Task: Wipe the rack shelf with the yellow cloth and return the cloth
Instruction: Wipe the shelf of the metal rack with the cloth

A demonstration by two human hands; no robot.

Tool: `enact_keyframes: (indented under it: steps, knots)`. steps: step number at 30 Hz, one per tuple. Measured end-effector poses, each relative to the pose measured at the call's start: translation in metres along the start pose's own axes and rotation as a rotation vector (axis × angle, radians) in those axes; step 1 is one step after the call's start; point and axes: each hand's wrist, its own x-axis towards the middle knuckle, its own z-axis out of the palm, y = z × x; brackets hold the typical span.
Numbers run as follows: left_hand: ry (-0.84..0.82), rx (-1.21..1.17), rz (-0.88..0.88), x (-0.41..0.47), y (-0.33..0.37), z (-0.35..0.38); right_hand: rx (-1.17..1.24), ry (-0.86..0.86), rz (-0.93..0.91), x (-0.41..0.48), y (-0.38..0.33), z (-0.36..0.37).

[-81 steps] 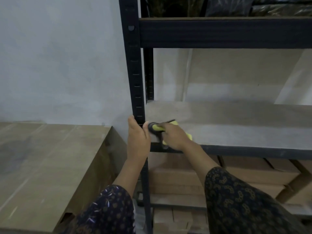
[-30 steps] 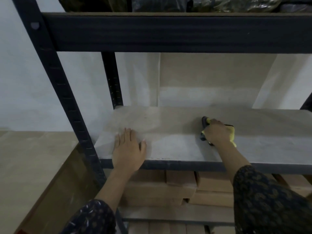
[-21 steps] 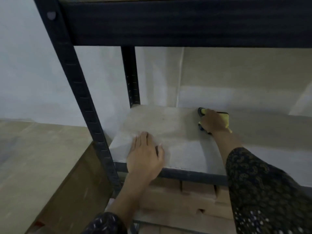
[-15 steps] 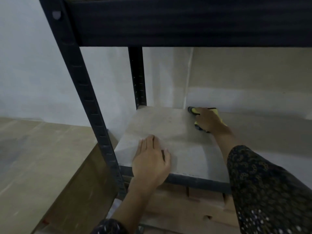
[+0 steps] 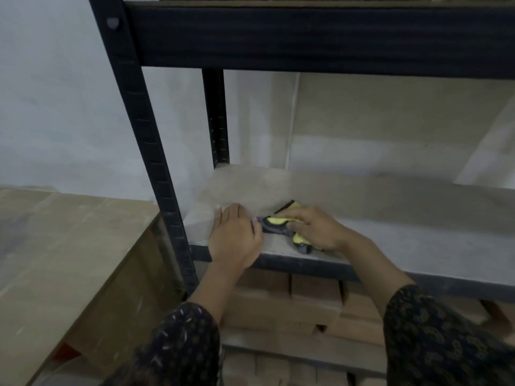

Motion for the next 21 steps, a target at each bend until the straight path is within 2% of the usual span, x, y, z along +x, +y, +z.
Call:
enact_keyframes:
  steps: [4, 5, 7, 9, 11, 13, 15, 18, 21]
  knots:
    - [0.059, -0.068, 0.037, -0.009, 0.001, -0.007, 0.055, -0.063, -0.023, -0.047, -0.013, -0.003]
    - [0.118, -0.129, 0.048, -0.015, 0.001, -0.011, 0.089, -0.020, -0.012, -0.054, -0.013, -0.005]
    - [0.258, -0.250, 0.074, -0.032, -0.002, -0.018, 0.145, 0.210, 0.057, -0.058, -0.008, -0.010]
    - [0.397, -0.289, 0.067, -0.055, -0.007, -0.025, 0.062, 0.422, 0.191, -0.049, -0.001, -0.011]
    - [0.516, -0.298, -0.011, -0.074, -0.017, -0.026, -0.102, 0.434, 0.348, -0.035, 0.003, -0.001]
    - [0.604, -0.364, -0.151, -0.083, -0.032, -0.029, -0.147, 0.396, 0.421, -0.023, -0.004, 0.014]
    - [0.580, -0.481, -0.280, -0.080, -0.047, -0.033, -0.140, 0.375, 0.403, -0.016, -0.023, 0.028]
    - [0.383, -0.645, -0.294, -0.071, -0.059, -0.043, -0.130, 0.331, 0.265, -0.017, -0.054, 0.051]
    - [0.325, -0.584, -0.302, -0.061, -0.066, -0.050, -0.076, 0.258, 0.097, -0.032, -0.073, 0.074]
